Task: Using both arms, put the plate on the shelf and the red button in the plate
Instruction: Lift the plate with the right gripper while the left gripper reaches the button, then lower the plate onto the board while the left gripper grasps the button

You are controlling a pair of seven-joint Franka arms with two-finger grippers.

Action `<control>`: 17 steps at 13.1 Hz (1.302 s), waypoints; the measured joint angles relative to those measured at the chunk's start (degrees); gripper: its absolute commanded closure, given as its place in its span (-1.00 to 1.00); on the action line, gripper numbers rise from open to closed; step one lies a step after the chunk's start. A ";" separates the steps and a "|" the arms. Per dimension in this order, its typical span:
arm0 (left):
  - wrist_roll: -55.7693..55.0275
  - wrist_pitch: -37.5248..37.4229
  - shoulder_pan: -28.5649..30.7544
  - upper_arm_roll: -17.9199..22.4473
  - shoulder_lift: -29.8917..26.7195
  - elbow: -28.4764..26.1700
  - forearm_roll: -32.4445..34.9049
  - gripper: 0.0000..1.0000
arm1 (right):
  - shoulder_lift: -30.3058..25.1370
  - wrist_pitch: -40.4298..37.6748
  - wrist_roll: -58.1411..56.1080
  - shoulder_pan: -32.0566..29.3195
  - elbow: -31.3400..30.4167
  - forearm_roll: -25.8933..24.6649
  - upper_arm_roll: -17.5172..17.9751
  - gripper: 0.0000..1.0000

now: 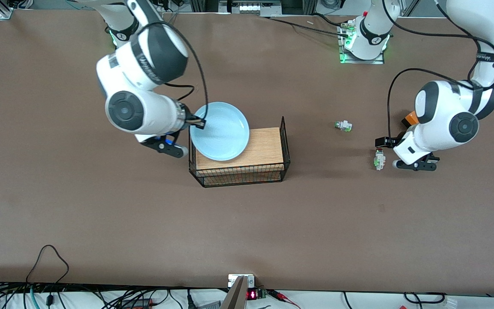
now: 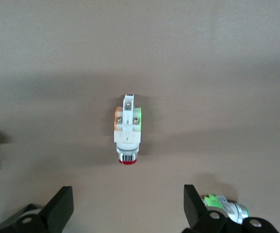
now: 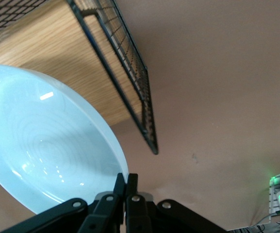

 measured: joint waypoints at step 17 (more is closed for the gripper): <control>5.90 11.69 -0.13 -0.19 9.95 -0.17 0.00 0.16 | 4.70 14.01 4.93 6.24 -3.85 -2.91 -0.07 0.85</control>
